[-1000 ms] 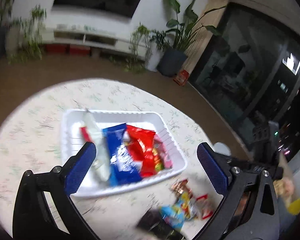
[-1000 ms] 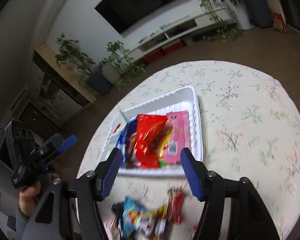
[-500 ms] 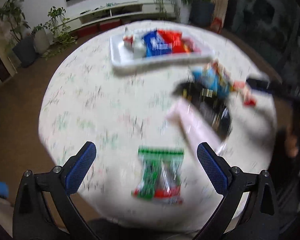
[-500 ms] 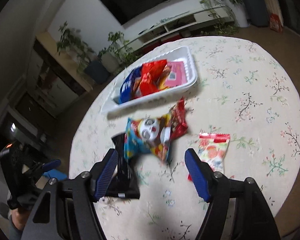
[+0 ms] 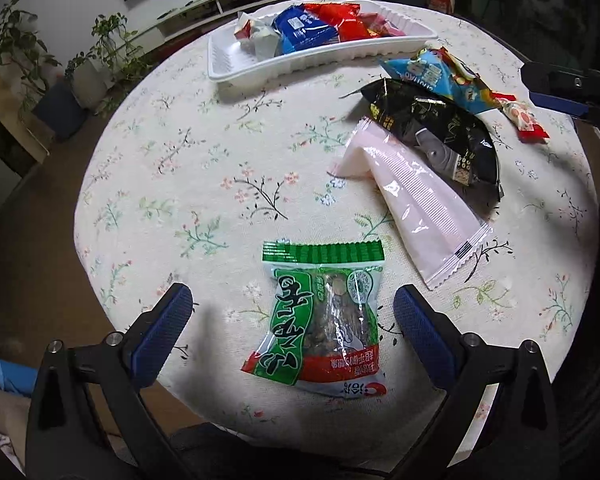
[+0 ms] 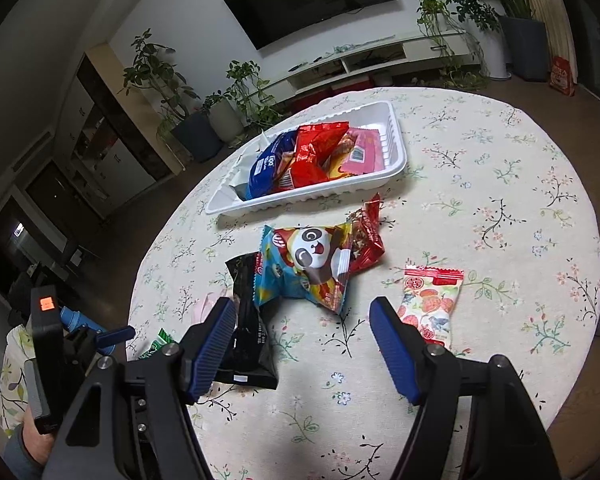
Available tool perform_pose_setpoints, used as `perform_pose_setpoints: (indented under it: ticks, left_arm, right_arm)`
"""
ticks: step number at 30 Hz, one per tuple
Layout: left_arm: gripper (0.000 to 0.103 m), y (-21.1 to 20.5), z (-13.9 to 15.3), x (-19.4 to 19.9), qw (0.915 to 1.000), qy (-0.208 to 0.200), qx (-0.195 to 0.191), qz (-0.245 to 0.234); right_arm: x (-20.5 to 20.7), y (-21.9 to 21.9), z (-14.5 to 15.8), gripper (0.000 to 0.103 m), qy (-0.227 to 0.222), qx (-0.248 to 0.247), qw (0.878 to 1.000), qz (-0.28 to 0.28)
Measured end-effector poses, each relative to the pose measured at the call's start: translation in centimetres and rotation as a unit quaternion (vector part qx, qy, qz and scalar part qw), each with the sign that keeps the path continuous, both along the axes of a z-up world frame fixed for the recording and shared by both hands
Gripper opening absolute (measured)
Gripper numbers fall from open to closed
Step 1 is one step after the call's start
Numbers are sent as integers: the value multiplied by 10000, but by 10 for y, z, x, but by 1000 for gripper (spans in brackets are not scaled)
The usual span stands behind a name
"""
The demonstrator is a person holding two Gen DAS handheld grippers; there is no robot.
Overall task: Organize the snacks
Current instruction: 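Move both tools back to the pile, left tool over the green packet, then grasp the green packet with the left tool while the right tool grasps the translucent pink packet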
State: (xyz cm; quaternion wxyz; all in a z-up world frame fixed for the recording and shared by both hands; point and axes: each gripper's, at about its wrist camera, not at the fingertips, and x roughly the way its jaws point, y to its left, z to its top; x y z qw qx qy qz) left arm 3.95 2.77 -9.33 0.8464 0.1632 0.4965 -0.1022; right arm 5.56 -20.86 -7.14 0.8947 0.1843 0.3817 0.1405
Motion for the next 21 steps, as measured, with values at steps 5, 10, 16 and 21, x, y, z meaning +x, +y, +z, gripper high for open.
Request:
perform_pose_setpoints:
  ticks: [5, 10, 16, 21]
  left_arm:
    - [101, 6, -3, 7, 9998, 123, -152, 73]
    - [103, 12, -5, 12, 9988, 277, -333, 210]
    - [103, 19, -7, 16, 9975, 335, -519, 339]
    - [101, 17, -5, 15, 9985, 125, -370, 375]
  right_arm:
    - [-1, 3, 1, 73, -20, -70, 10000, 67]
    - [-2, 11, 0, 71, 17, -228, 9995, 219]
    - [-8, 33, 4, 64, -4, -347, 9972, 664]
    - [-13, 71, 12, 60, 26, -436, 9924, 1148]
